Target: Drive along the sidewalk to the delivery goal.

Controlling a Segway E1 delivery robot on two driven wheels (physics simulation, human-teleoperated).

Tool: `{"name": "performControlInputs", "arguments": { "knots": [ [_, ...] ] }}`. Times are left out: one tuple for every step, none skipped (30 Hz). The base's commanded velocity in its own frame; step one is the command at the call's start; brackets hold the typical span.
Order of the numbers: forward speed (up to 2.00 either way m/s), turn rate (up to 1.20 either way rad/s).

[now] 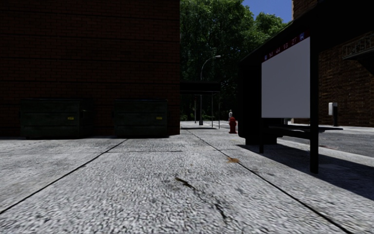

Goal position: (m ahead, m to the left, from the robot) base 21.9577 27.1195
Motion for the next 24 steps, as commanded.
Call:
{"name": "performControlInputs", "arguments": {
  "knots": [
    [2.00, 0.00],
    [2.00, 0.00],
    [2.00, 0.00],
    [2.00, 0.00],
    [2.00, 0.00],
    [2.00, 0.00],
    [2.00, 0.00],
    [2.00, 0.00],
    [2.00, 0.00],
    [2.00, 0.00],
    [2.00, 0.00],
    [2.00, 0.00],
    [2.00, 0.00],
    [2.00, 0.00],
    [2.00, 0.00],
    [2.00, 0.00],
    [2.00, 0.00],
    [2.00, 0.00],
    [2.00, 0.00],
    [2.00, 0.00],
    [2.00, 0.00],
    [2.00, 0.00],
    [2.00, 0.00],
    [2.00, 0.00]
  ]
}}
